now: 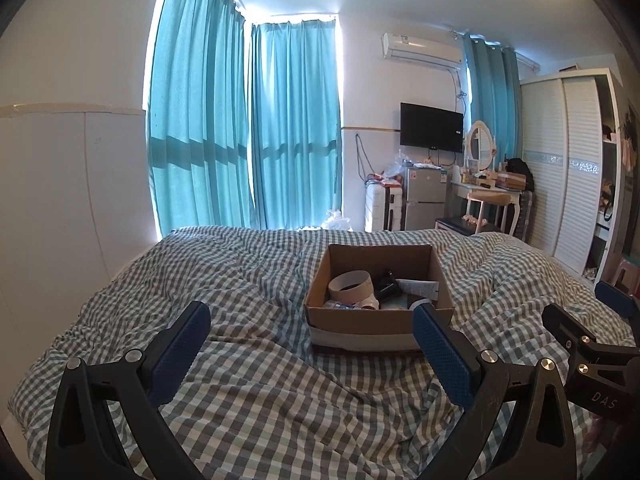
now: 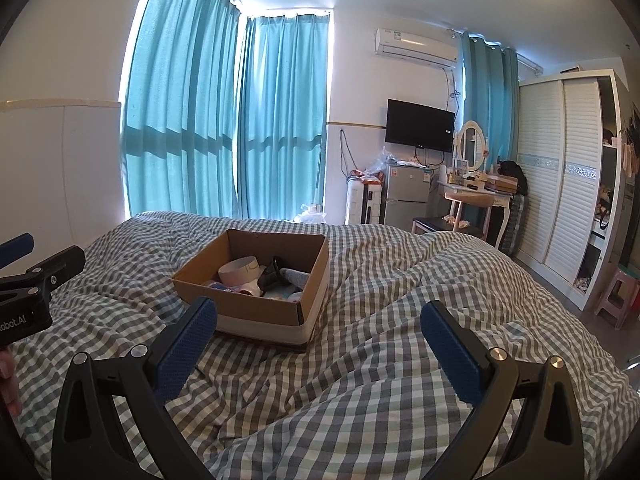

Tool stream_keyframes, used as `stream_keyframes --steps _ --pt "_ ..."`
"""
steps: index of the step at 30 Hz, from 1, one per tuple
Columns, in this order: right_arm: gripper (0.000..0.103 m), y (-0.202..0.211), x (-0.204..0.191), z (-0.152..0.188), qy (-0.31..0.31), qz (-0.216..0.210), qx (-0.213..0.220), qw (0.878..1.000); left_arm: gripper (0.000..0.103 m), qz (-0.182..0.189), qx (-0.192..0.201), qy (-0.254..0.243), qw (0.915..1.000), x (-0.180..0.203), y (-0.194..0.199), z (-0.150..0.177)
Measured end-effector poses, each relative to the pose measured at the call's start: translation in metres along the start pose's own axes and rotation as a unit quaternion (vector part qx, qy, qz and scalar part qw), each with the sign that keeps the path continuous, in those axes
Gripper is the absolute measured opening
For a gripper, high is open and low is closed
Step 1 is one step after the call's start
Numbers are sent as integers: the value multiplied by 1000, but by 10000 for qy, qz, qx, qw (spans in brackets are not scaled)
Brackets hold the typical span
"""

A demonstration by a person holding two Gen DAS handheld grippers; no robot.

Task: Organize objects

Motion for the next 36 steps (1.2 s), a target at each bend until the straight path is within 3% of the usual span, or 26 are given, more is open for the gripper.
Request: stream_keyframes --steps 36 --pt "102 -4 -2 8 31 46 -182 9998 103 -23 -152 -170 9997 6 -4 11"
Point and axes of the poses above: each gripper's, at about its wrist camera, not at the fingertips, and y roughly against the way its jaws point, x to its right, z to its underside, the point moved 10 cm from there along -y, roughly the way its jaws point, and after that the axes turned 12 degrees about -y, right-handed, at the moved point
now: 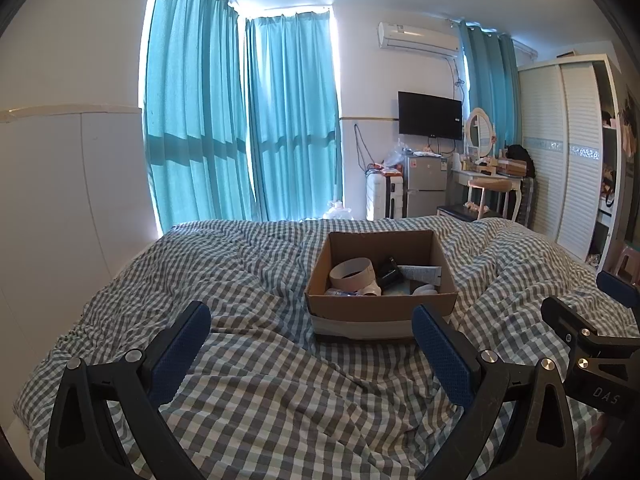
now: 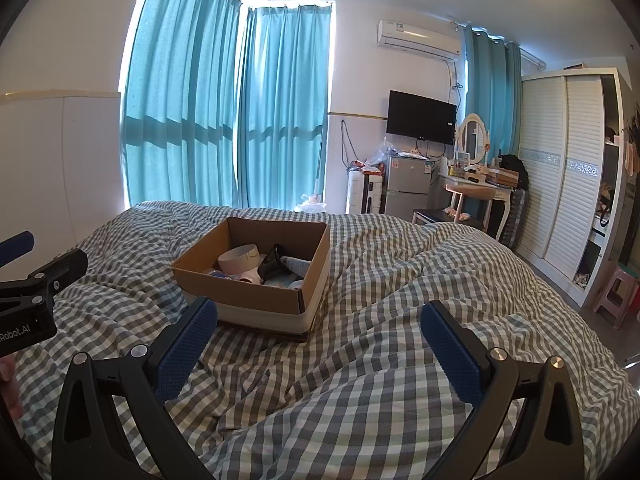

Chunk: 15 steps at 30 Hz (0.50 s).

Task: Organize objects

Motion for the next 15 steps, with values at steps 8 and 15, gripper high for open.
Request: stream_keyframes --steps 8,15 --pt "102 -1 -1 4 13 14 -45 10000 103 -31 31 -26 10000 -1 1 0" --pt "102 -2 -2 6 31 28 -67 10000 103 -82 22 -110 9999 1 2 0"
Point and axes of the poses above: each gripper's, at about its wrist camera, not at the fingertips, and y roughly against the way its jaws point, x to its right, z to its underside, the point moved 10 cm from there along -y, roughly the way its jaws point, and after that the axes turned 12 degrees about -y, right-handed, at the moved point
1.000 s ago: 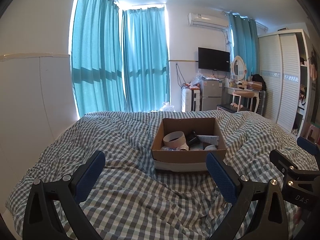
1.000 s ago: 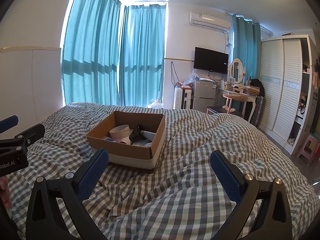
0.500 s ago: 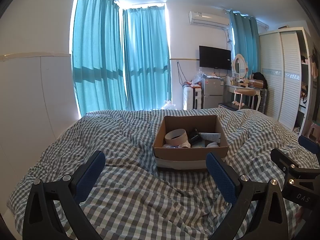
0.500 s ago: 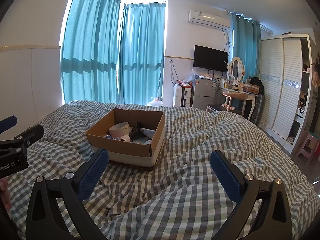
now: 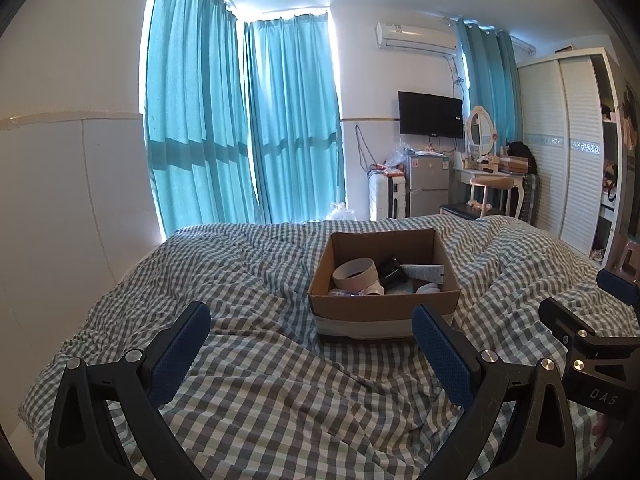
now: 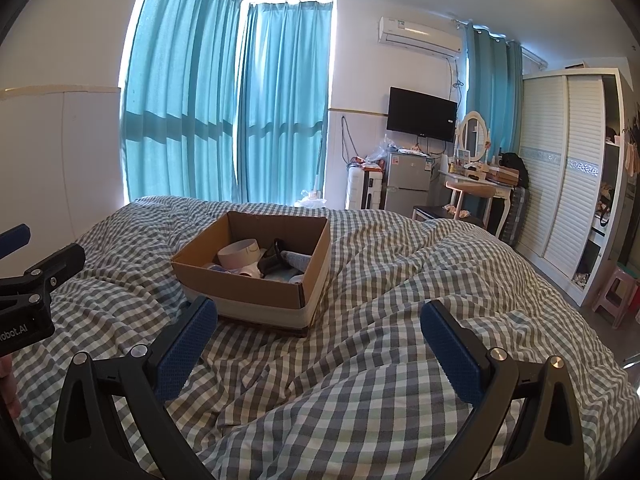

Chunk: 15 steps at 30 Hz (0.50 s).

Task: Organize objects

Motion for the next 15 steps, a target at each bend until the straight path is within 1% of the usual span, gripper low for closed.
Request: stream_keyframes --steps 15 --pt "102 0 -1 1 7 7 -17 10000 103 -6 -43 16 10000 0 -2 3"
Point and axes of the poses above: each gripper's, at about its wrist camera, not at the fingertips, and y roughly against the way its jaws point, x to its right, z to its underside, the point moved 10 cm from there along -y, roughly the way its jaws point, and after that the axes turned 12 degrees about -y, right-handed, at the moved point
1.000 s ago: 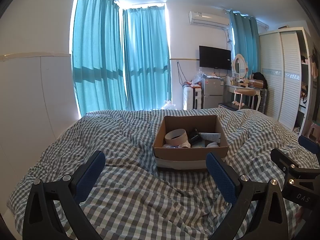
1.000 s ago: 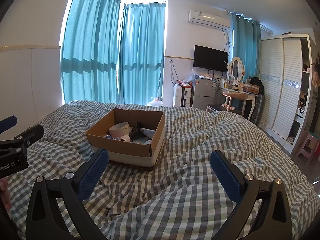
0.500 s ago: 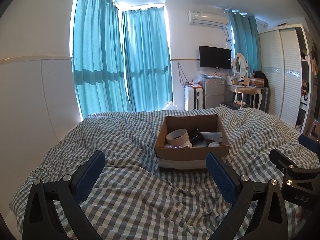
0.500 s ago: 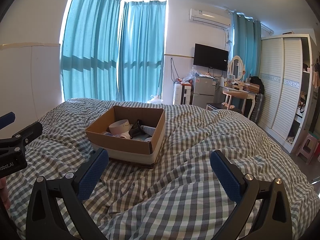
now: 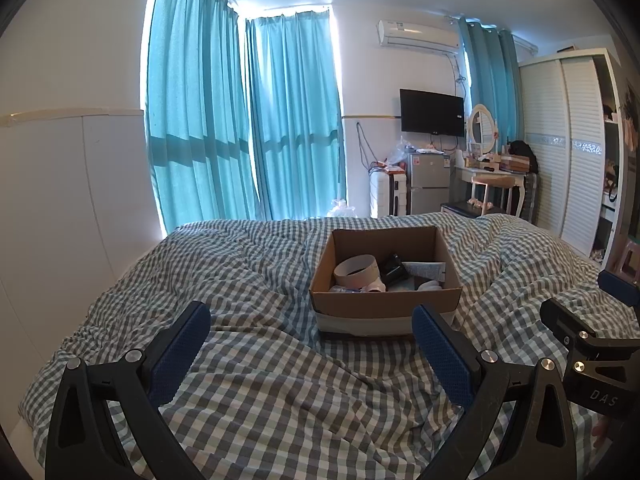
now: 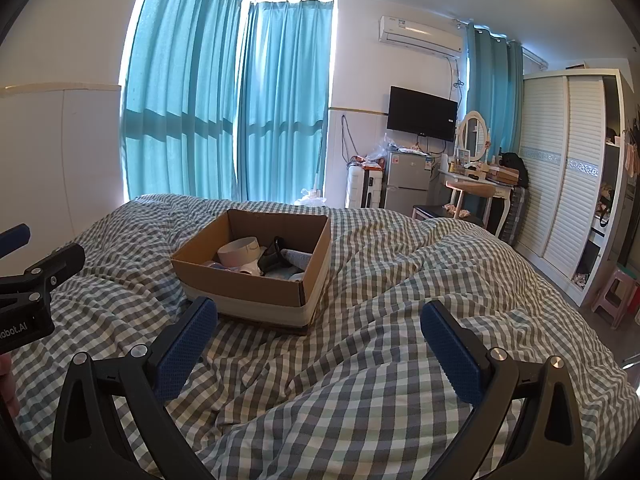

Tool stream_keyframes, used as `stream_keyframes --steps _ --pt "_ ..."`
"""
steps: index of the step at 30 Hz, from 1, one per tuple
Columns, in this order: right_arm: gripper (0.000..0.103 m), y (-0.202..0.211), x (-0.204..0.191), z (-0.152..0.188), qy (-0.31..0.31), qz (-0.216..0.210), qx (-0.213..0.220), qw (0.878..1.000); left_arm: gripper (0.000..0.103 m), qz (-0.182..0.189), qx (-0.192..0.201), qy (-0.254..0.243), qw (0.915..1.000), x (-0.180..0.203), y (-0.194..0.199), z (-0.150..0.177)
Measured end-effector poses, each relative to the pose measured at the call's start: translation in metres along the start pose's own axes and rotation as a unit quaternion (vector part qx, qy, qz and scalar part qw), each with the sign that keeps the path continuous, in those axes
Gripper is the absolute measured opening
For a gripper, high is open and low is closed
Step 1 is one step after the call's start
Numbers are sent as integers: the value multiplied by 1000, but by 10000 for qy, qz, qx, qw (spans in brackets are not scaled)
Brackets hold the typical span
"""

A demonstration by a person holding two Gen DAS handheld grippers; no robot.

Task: Organize objects

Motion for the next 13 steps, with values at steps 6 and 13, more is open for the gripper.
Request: stream_keyframes --steps 6,13 --pt "102 0 0 0 -2 1 7 10000 103 -28 -30 11 10000 0 -1 2" --pt "102 -1 -1 1 14 -3 11 10000 103 -7 6 -38 10000 2 1 0"
Point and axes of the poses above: each gripper's, at about its wrist camera, not at the fingertips, and y roughly against the way its jaws point, x to its right, z to its underside, the point moved 10 cm from there along -y, roughly the way its jaws point, and after that the axes turned 12 degrees about -y, right-handed, at the moved point
